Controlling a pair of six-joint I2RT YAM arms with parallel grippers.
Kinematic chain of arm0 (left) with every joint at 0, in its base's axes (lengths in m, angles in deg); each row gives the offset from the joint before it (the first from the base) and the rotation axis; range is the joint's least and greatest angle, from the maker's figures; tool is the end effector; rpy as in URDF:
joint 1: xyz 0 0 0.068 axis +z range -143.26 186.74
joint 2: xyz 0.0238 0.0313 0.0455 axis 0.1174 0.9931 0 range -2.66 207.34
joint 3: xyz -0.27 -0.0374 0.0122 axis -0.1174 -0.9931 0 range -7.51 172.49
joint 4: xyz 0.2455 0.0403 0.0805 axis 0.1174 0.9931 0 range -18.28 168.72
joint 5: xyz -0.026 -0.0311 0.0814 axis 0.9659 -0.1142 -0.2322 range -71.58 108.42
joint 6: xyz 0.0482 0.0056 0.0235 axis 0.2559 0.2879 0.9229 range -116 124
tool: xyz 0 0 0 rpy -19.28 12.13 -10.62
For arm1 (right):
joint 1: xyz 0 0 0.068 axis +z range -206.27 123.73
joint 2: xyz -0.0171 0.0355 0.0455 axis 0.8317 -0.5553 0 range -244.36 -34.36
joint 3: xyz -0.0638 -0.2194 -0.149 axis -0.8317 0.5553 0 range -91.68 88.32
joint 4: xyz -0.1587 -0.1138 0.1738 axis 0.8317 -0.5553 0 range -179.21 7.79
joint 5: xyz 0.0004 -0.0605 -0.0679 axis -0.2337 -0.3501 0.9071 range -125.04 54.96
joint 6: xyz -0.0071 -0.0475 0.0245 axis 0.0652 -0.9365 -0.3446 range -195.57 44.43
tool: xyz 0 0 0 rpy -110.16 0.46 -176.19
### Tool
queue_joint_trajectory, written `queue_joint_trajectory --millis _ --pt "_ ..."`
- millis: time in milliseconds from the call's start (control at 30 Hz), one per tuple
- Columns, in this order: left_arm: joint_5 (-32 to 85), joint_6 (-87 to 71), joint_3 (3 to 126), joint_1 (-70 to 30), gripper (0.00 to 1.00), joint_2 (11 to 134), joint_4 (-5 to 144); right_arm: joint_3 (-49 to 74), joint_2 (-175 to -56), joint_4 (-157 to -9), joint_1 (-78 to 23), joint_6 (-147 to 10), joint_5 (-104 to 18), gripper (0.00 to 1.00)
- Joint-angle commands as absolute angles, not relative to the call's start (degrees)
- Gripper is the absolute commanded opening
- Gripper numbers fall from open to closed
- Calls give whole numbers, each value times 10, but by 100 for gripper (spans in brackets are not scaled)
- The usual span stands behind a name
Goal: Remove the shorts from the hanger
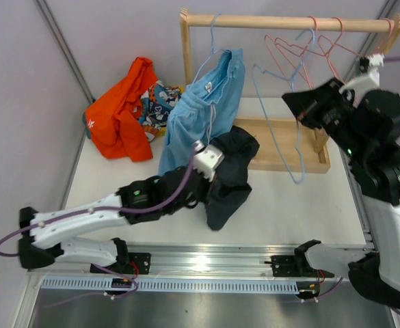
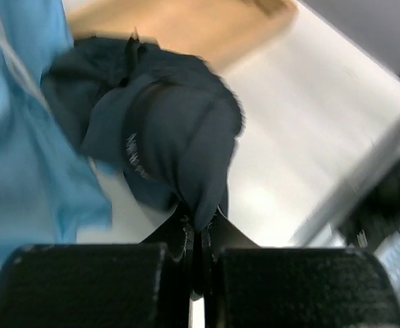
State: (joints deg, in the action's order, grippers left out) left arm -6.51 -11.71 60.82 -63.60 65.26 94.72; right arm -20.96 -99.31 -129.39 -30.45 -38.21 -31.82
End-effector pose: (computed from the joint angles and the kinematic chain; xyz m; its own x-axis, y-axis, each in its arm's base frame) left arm 0.1027 -0.2431 0.3790 -0.3201 0.1663 -0.9327 0.6610 0.7444 -0.0941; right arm 0.1368 0.0639 0.5613 -0.2688 0.5430 -0.7955 -0.2783 0.7469 0.6039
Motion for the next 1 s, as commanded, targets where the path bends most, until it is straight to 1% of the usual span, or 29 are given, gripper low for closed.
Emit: queue_joint_trajectory --millis 0,67,167,300,333,400,467,567,600,667,700,733,767,800,833,867,900,933,967 --pt "-111 -201 581 -657 0 538 1093 -284 -1066 -1244 -341 -441 -320 0" --pt "-113 -235 578 -669 0 491 1148 -309 -1115 -1234 -363 -439 -343 0" --pt "-130 -273 589 -671 0 461 1256 -329 -1163 -1198 -390 -436 -372 0" --pt "-184 -326 630 -671 0 455 1366 -341 -1213 -1156 -399 -437 -372 0" --pt "-213 -339 639 -671 0 457 1389 -339 -1221 -1153 -398 -437 -372 0" --pt "-241 -367 692 -671 0 457 1447 -335 -1237 -1150 -399 -437 -379 0" --pt "-267 -366 735 -671 0 456 1469 -321 -1237 -1147 -397 -436 -384 0" --pt "-295 -328 803 -670 0 466 1481 -263 -1212 -1122 -397 -435 -384 0" --pt "-309 -319 842 -670 0 473 1492 -241 -1205 -1118 -398 -436 -383 0" --pt "-359 -294 877 -663 0 511 1517 -216 -1180 -1117 -400 -435 -384 0" --pt "-373 -281 937 -655 0 525 1536 -190 -1170 -1115 -401 -433 -385 0" --pt "-381 -260 954 -629 0 538 1530 -175 -1149 -1111 -400 -433 -386 0" --pt "-380 -201 969 -611 0 550 1513 -160 -1138 -1107 -401 -432 -390 0" --pt "-367 -162 998 -589 0 550 1447 -131 -1128 -1104 -401 -431 -392 0" --pt "-347 -124 1004 -540 0 548 1408 -116 -1117 -1103 -401 -431 -393 0" --pt "-313 -63 1015 -518 0 547 1375 -103 -1098 -1101 -401 -431 -397 11" --pt "-304 -42 1023 -498 0 551 1348 -91 -1089 -1100 -401 -431 -398 21" --pt "-298 -6 1047 -463 0 560 1316 -65 -1080 -1099 -401 -431 -400 38" --pt "-284 9 1077 -446 0 588 1304 -55 -1065 -1100 -401 -431 -401 76"
